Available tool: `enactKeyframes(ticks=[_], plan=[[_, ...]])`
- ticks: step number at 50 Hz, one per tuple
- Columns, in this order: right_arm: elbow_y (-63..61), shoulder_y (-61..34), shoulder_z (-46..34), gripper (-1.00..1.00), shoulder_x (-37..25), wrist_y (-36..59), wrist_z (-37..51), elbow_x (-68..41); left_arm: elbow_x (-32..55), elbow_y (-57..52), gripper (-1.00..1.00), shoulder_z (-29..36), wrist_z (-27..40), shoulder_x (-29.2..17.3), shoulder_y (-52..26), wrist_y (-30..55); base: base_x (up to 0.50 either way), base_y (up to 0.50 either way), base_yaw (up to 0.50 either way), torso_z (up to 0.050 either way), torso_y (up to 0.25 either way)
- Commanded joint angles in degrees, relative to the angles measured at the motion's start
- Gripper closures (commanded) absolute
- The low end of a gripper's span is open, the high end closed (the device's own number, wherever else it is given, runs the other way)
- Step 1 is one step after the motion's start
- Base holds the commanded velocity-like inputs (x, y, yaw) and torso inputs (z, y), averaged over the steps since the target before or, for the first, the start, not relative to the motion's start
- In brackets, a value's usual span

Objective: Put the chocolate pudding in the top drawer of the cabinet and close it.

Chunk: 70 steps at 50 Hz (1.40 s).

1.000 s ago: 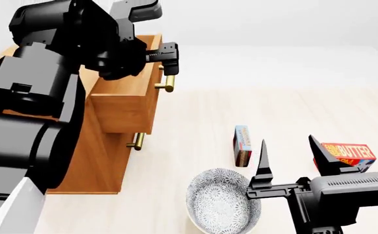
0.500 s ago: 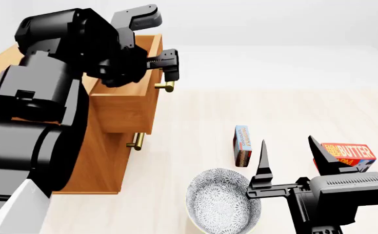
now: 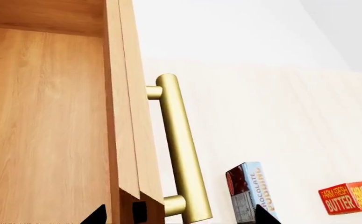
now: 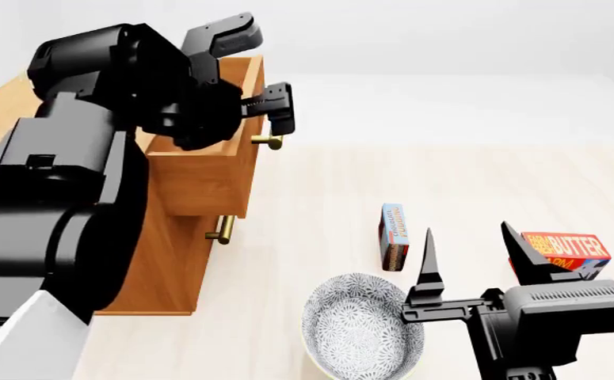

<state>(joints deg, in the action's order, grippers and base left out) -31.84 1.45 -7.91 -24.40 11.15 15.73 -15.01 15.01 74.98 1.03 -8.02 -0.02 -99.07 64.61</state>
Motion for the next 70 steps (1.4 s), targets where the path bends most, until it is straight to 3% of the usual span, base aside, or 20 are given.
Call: enactKeyframes(ticks=[1,15,24,41,46,54,58,63,70], plan=[[0.4,0.16,0.11,-1.0,-0.08,-0.41,0.03,-0.31,-0.8,0.01,-1.0,-1.77,-0.27,0.0,0.82,-0.04,0.0,0.0,0.0,0.0,0.0],[1.69,-0.53,-0.07,-1.0,0.1,-0.7,-0.02,-0.61,17.83,0.01,-1.0,16.13,-0.99,0.01,0.95,-1.16,0.0,0.0,0.0,0.0,0.0],[1.76,-0.49,-0.02,-1.0,-0.07,-0.79,-0.03,-0.88,27.23,0.01,-1.0,24.05,-0.52,0.01,1.11,-2.54,0.0,0.0,0.0,0.0,0.0],[2.97,-1.05,-0.22,-1.0,0.03,-1.01,-0.02,-1.17,53.28,0.01,-1.0,47.7,0.47,0.01,-0.03,-6.64,0.0,0.0,0.0,0.0,0.0],[2.88,-0.63,0.07,-1.0,-0.17,-1.27,-0.02,-1.44,64.5,0.01,-1.0,58.08,0.5,0.01,-0.71,-8.66,0.0,0.0,0.0,0.0,0.0],[3.4,-1.25,-0.34,-1.0,0.04,-1.12,0.06,-1.38,89.13,-0.07,-1.0,83.31,-1.6,0.01,-2.15,-14.0,0.0,0.0,0.0,0.0,0.0],[3.42,-1.22,-0.41,-1.0,0.01,-1.21,0.06,-1.42,97.08,-0.56,-1.0,91.51,-2.68,0.01,-2.63,-15.78,0.0,0.0,0.0,0.0,0.0],[3.55,-1.22,-0.36,-1.0,-0.04,-1.36,0.06,-1.55,101.37,-1.14,-1.0,95.7,-3.39,0.01,-2.91,-17.0,0.0,0.0,0.0,0.0,0.0],[3.52,-0.83,-0.11,-1.0,-0.27,-1.68,0.01,-1.86,103.78,-2.05,-1.0,96.51,-3.8,0.01,-3.23,-17.98,0.0,0.0,0.0,0.0,0.0]])
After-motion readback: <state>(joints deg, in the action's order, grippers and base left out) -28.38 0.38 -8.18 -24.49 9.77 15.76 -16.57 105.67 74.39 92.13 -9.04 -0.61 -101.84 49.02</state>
